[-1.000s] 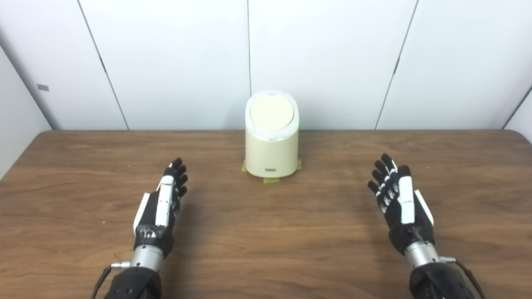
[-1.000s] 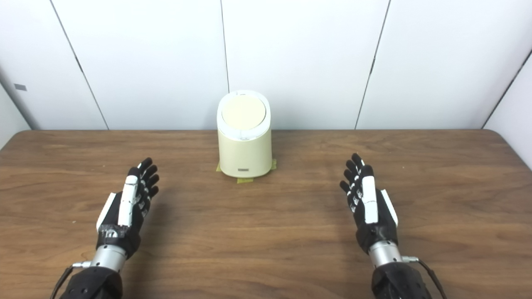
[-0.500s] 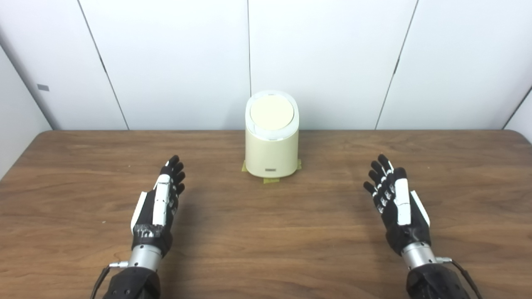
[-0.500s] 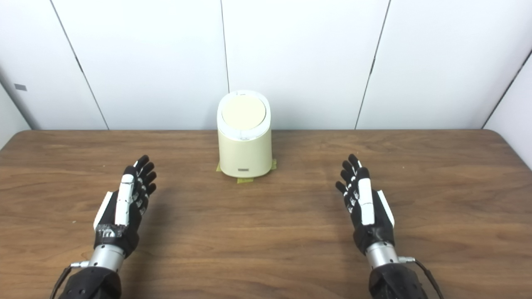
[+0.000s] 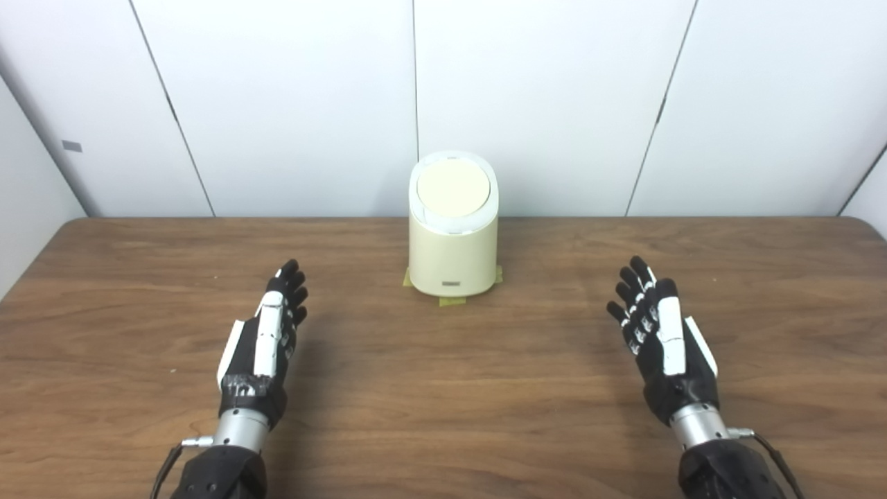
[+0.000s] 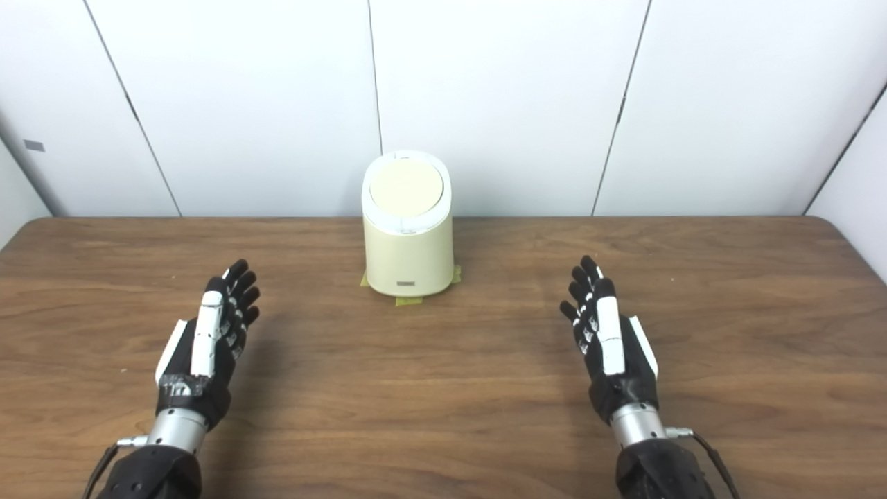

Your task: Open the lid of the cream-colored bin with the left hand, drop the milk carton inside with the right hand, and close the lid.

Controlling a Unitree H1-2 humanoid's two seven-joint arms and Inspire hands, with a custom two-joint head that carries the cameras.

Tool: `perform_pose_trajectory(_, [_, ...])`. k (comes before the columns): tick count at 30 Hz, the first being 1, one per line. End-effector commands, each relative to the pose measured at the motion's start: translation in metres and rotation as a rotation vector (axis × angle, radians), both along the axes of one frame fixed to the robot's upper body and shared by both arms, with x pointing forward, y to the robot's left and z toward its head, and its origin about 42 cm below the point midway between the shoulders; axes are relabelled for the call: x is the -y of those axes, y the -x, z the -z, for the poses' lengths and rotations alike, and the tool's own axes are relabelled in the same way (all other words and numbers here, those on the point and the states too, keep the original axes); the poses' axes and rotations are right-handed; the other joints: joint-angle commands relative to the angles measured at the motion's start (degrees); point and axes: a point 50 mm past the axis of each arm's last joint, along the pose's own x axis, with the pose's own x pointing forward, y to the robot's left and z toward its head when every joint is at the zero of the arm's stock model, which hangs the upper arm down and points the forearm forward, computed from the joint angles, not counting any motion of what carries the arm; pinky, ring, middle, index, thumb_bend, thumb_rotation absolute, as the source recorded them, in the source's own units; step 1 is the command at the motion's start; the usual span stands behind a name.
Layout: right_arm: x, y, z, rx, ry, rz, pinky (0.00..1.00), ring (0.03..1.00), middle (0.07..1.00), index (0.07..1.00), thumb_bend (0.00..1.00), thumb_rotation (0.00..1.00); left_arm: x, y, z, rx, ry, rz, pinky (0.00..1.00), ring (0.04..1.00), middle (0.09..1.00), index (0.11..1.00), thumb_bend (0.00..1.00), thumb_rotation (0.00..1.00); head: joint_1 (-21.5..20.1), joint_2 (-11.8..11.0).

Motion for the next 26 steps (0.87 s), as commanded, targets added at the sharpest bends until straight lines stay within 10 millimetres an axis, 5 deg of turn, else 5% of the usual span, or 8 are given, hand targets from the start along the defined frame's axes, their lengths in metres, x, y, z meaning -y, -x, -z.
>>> perform_pose_trajectory(1, [0.0007,-0.0055,-0.0207,0.092,0.003,-0.005,0.94,0.985,0.984,0.989,0.7,0.99,0.0011,-0.0069,-0.0135,0.076,-0.012,0.009,1.0,0.977,0.974,0.975,0.43,1.0,-0.1,0.1])
perform_pose_trajectory(22, [-0.0003,-0.0046,-0.0262,0.092,0.017,-0.02,0.96,0.991,0.989,0.993,0.69,0.97,0.0008,-0.0075,-0.0175,0.071,-0.028,0.022,0.99,0.97,0.968,0.981,0.41,1.0,-0.8,1.5])
perform_pose_trajectory(26, [0.0001,-0.0039,-0.0271,0.092,0.051,-0.025,0.94,0.984,0.984,0.993,0.73,0.82,0.0014,-0.0071,-0.017,0.07,-0.034,0.026,0.99,0.971,0.97,0.977,0.42,1.0,-0.5,1.6])
